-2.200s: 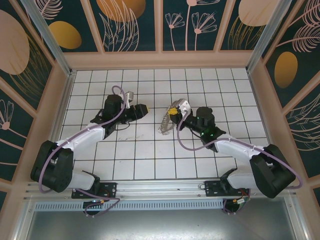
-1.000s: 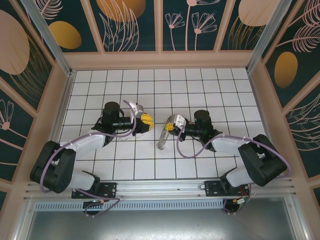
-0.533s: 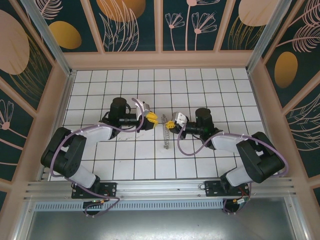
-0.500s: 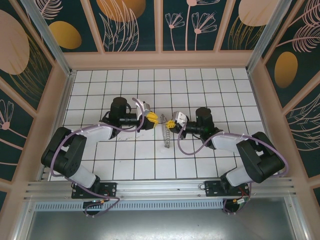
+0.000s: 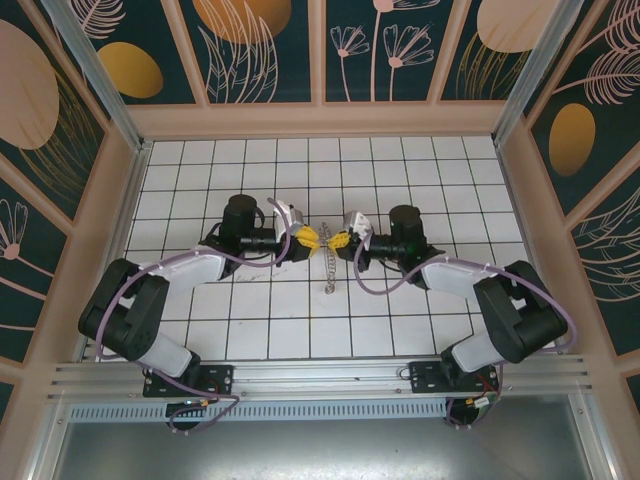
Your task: Put the keys on the keyring
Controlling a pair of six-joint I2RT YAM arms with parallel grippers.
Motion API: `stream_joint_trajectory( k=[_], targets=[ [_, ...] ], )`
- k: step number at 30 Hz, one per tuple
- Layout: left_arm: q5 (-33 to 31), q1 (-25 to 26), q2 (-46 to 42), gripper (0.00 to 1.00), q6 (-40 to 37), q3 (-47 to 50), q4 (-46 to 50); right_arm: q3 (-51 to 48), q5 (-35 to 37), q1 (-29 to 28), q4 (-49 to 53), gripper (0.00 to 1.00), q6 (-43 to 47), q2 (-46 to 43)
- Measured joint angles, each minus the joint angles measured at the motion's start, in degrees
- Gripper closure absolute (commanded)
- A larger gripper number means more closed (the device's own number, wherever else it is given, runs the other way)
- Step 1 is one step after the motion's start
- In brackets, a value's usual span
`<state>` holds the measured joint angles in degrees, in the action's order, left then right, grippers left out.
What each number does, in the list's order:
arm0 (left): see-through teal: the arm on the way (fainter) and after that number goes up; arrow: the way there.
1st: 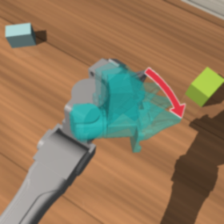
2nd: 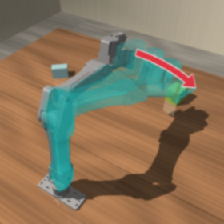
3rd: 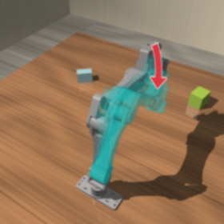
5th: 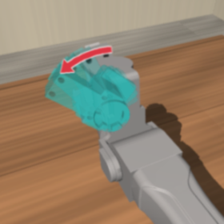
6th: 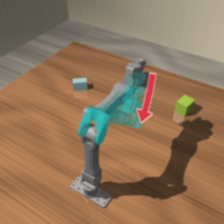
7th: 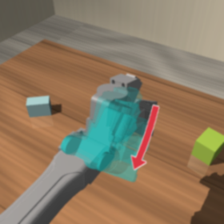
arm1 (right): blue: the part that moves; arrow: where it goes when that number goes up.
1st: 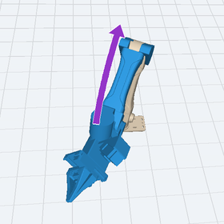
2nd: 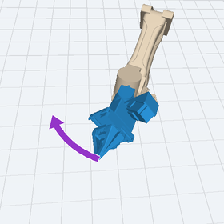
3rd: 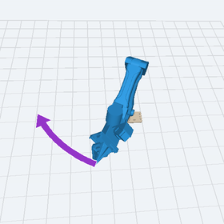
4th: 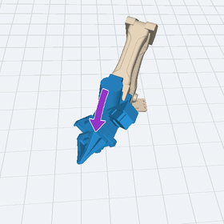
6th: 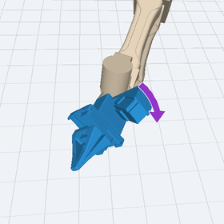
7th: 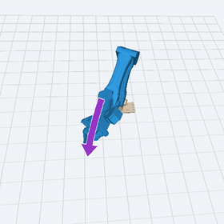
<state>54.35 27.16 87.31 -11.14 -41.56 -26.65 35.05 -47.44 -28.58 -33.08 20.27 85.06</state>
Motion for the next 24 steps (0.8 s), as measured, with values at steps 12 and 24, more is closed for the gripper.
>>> stream_joint_trajectory(
  k=[12,24],
  targets=[
    [-10.2,0.0,-10.3,0.73,0.2,5.2,0.4,28.1,5.6,1.2,22.1,1.0,-19.1,17.9],
    [-16.6,0.0,-21.9,0.71,1.3,10.9,1.1,39.2,9.4,2.1,33.2,1.0,-29.4,24.4]
  ],
)
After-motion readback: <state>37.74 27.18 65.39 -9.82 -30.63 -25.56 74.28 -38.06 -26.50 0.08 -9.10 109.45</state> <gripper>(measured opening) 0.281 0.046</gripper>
